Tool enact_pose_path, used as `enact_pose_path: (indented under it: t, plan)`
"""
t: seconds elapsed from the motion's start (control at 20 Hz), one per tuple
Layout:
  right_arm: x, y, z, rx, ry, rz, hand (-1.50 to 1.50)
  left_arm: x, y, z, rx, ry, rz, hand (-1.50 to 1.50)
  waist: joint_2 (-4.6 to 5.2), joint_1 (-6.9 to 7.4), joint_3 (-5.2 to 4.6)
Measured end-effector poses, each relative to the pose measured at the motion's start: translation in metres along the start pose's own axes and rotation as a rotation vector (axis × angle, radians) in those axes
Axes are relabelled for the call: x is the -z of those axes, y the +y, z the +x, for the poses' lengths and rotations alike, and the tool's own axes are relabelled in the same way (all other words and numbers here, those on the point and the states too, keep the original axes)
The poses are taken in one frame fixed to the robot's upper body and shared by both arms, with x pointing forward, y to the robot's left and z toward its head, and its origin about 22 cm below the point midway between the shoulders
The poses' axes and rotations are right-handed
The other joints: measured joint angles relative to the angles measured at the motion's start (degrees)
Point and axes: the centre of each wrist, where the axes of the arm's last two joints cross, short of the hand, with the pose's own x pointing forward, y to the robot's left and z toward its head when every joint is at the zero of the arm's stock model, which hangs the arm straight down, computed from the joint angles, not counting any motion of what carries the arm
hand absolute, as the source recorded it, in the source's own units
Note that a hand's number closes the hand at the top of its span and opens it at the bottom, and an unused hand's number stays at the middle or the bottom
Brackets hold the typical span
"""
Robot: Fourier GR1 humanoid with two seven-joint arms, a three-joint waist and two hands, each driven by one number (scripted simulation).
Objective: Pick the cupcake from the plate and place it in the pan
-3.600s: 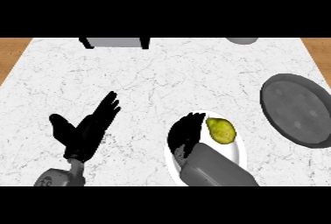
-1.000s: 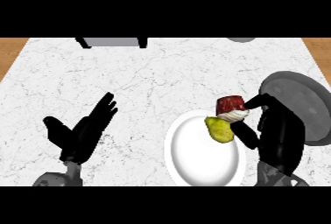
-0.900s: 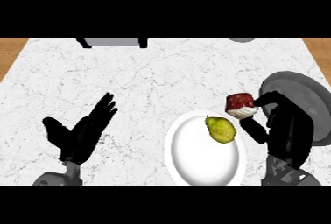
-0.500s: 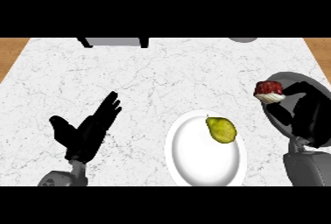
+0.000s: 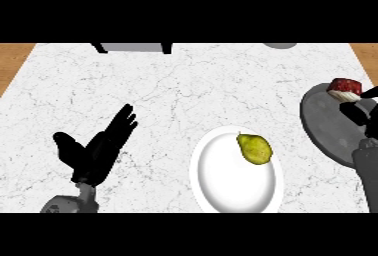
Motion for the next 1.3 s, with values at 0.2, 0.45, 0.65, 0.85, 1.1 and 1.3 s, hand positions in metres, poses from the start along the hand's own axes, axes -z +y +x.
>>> enact_pose_path:
  t: [0.2, 0.45, 0.65, 0.85, 1.1, 1.3]
  plan:
    - [0.020, 0.008, -0.024, 0.009, 0.008, -0.012, 1.50, 0.004, -0.002, 0.001, 0.003, -0.003, -0.009, 0.00, 0.08, 0.15, 0.03]
    - [0.034, 0.007, -0.059, -0.076, 0.104, 0.081, -1.50, 0.004, 0.000, 0.004, 0.006, 0.000, -0.022, 0.00, 0.45, 0.97, 0.04]
    - [0.039, 0.008, -0.073, -0.122, 0.162, 0.199, -1.50, 0.007, -0.002, 0.002, 0.006, -0.002, -0.029, 0.00, 0.55, 1.37, -0.04]
    - [0.036, 0.012, -0.078, -0.035, 0.175, 0.229, -1.50, 0.007, -0.001, 0.000, 0.005, -0.004, -0.027, 0.00, 0.52, 1.28, 0.01]
    - [0.038, 0.013, -0.073, 0.209, 0.164, 0.172, -1.50, 0.006, 0.001, 0.000, 0.002, -0.001, -0.020, 0.00, 0.44, 0.74, 0.23]
    - [0.046, 0.001, -0.085, 0.385, 0.206, 0.149, -1.50, 0.006, -0.001, -0.003, 0.003, 0.000, -0.012, 0.00, 0.35, 0.40, 0.20]
